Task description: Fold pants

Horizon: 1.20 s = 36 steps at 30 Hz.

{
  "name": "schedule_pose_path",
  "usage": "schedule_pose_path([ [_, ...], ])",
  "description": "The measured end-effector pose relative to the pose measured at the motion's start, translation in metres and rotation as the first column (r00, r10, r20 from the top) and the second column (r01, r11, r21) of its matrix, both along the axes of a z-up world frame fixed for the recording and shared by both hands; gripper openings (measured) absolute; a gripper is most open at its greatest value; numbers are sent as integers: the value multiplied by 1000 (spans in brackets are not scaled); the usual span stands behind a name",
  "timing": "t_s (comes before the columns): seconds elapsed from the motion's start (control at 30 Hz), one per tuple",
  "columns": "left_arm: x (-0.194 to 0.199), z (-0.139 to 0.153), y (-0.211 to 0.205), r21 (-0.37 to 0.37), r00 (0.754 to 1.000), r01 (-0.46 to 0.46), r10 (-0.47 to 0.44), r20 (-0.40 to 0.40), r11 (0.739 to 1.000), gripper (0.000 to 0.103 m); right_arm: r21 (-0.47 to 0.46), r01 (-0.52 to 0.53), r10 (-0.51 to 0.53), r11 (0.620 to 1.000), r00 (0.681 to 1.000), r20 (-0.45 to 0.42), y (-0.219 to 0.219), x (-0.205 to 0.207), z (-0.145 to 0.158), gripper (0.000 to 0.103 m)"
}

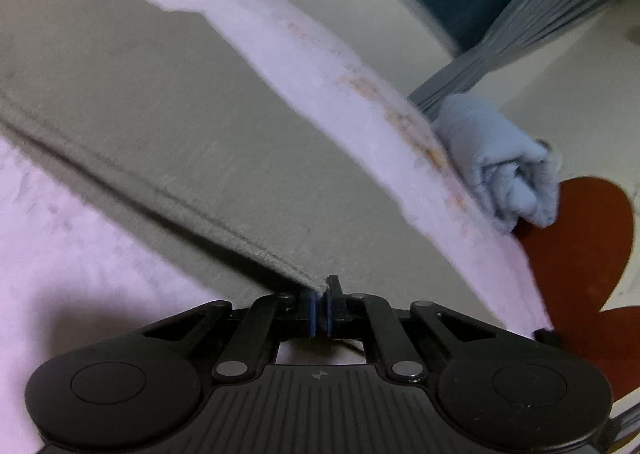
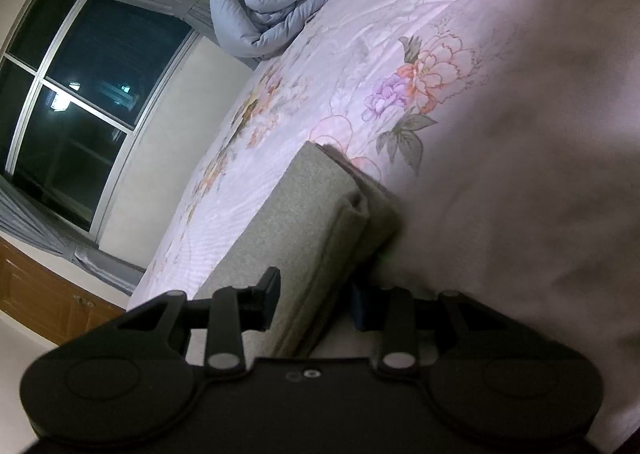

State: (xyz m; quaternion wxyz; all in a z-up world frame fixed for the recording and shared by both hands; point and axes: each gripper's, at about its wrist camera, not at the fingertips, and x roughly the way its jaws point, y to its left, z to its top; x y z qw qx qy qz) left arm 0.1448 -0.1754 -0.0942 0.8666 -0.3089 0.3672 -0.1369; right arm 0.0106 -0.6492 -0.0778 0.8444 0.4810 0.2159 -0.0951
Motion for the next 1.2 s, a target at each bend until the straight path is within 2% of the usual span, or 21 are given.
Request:
schedule_pose_path([
  [0.17,2,-12,1,13,1000,15,-15,-14,1000,5,-9,-5,5,1000,1000,-5,1,2,1,28],
  [0.27,3,-8,1,-4,999,21,-22,-39,1000,13,0,11,-11,1000,1000,8,-1,1,0,27],
  [0.3,0,-4,4,-14,999,31,-31,-33,999,29,-5,13,-13,1000,1000,2,-1,2,0,23],
  [0.33,-5,2,8,-25,999,38,-39,-20,999,54,-18,15,-16,1000,1000,-13,-1,3,0,14],
  [0.4,-17,21,17,7,1000,27,-27,7,1000,89,-1,17,-17,1000,1000,-27,-5,4,-3,7],
  [0.43,-23,31,23,39,999,13,-14,32,999,91,12,15,-15,1000,1000,-22,-7,4,-4,6],
  [0.5,-23,46,35,62,997,11,-15,77,998,91,14,13,-13,1000,1000,-13,-6,3,-4,6],
  [0.53,-18,52,38,114,996,4,-14,86,993,91,14,18,-18,1000,1000,-11,-5,2,-4,6],
  [0.6,-2,58,36,288,992,-26,-12,129,957,91,5,28,-28,1000,1000,-11,-2,3,-3,10],
  [0.67,15,59,37,447,987,-95,25,162,889,90,-6,13,-13,1000,1000,-10,0,6,-2,19],
  [0.73,32,49,31,599,988,-114,26,154,793,90,-41,-5,4,999,1000,-31,3,10,2,22],
  [0.8,46,23,25,675,997,-24,-34,73,737,93,-68,-26,23,997,999,-36,6,14,4,26],
  [0.83,44,16,22,714,992,-24,-71,103,700,97,-96,-34,29,995,998,-57,9,17,5,17],
  [0.87,46,19,25,710,992,-18,-75,99,704,97,-118,-26,15,993,996,-87,8,18,6,7],
  [0.9,47,28,29,698,993,-14,-72,93,716,96,-96,-7,-1,995,996,-84,5,17,5,2],
  [0.93,44,40,33,703,989,-61,-53,139,709,95,-80,5,-12,997,997,-79,2,16,3,2],
  [1.0,40,52,48,712,976,-143,-23,218,688,95,-114,-6,-3,993,997,-74,5,16,7,3],
  [1.03,50,44,58,720,989,-104,-8,150,687,95,-122,-7,-2,992,997,-74,6,16,8,3],
  [1.07,62,27,68,696,999,-19,-14,42,718,97,-118,-8,-1,993,997,-82,6,17,6,3],
  [1.1,64,27,76,670,998,-22,-24,60,742,99,-107,-10,0,994,996,-93,5,19,4,3],
  [1.2,56,48,77,688,986,-115,0,165,716,98,-73,-8,4,997,998,-63,3,18,5,15],
])
